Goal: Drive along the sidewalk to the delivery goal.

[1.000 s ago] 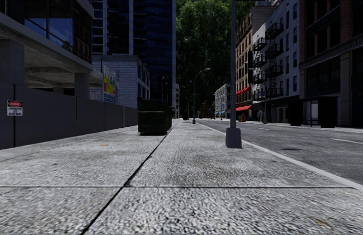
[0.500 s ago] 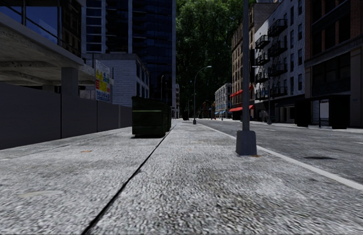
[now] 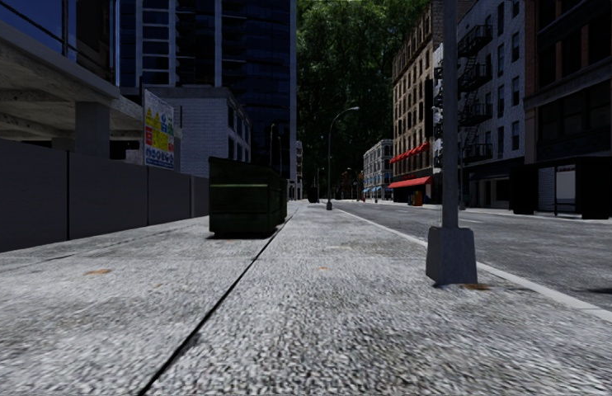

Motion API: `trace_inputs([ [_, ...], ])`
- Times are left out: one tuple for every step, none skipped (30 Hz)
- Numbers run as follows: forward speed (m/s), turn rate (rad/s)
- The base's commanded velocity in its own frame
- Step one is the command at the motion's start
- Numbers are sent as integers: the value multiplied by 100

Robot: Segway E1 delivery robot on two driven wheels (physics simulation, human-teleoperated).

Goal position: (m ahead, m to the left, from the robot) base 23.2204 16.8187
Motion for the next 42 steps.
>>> trace_inputs([
  [200, 0],
  [200, 0],
  [200, 0],
  [200, 0],
  [200, 0],
  [200, 0],
  [200, 0],
  [200, 0],
  [200, 0],
  [200, 0],
  [200, 0],
  [200, 0],
  [200, 0],
  [200, 0],
  [200, 0],
  [200, 0],
  [200, 0],
  [200, 0],
  [200, 0],
  [200, 0],
  [200, 0],
  [200, 0],
  [200, 0],
  [200, 0],
  [200, 0],
  [200, 0],
  [200, 0],
  [200, 0],
  [200, 0],
  [200, 0],
  [200, 0],
  [200, 0],
  [200, 0],
  [200, 0],
  [200, 0],
  [200, 0],
  [200, 0],
  [200, 0],
  [200, 0],
  [200, 0],
  [200, 0],
  [200, 0],
])
